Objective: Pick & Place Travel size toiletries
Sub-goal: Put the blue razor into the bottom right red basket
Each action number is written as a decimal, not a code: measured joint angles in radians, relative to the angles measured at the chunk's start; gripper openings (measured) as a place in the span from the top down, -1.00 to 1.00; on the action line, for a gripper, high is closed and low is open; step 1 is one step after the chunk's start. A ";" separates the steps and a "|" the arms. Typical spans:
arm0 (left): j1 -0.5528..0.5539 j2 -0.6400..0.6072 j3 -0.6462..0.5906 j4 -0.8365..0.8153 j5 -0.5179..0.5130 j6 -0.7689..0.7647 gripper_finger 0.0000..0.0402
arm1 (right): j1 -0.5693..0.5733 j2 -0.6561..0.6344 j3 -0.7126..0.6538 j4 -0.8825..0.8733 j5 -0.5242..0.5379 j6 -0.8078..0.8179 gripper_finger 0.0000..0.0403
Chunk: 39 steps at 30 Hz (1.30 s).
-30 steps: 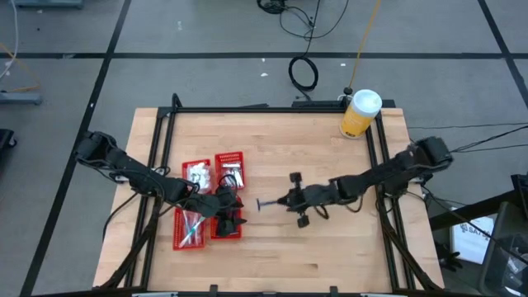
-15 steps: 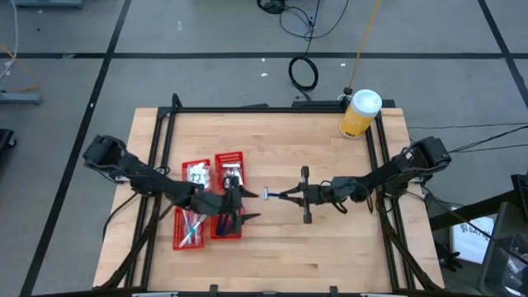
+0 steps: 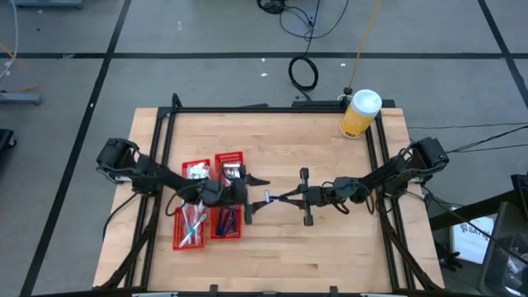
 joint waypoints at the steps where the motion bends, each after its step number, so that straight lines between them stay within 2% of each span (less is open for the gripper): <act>1: 0.008 0.000 0.000 0.002 0.013 -0.015 -0.38 | 0.000 0.000 0.000 -0.003 0.001 -0.001 0.90; 6: 0.031 0.000 0.000 0.010 0.058 -0.033 -0.36 | 0.000 0.000 0.000 -0.004 0.004 -0.003 0.90; 12: 0.038 0.000 0.000 0.059 0.168 -0.020 -0.24 | 0.000 0.000 0.000 -0.004 0.005 -0.003 0.90; 21: 0.039 0.022 0.008 0.081 0.168 -0.025 -0.16 | -0.001 0.000 0.001 -0.004 0.005 -0.002 0.90; 28: 0.039 0.117 0.104 0.077 0.183 0.015 -0.15 | -0.002 0.000 0.002 -0.014 0.006 -0.002 0.90; 31: 0.034 0.118 0.114 0.068 0.184 0.054 -0.13 | -0.002 0.000 0.002 -0.020 0.006 -0.002 0.90; 35: 0.020 0.079 0.109 0.035 0.183 0.111 0.03 | -0.001 0.000 0.002 -0.021 0.006 -0.002 0.90; 39: 0.003 0.026 0.109 -0.030 0.176 0.154 0.29 | -0.001 0.000 0.002 -0.025 0.005 -0.003 0.90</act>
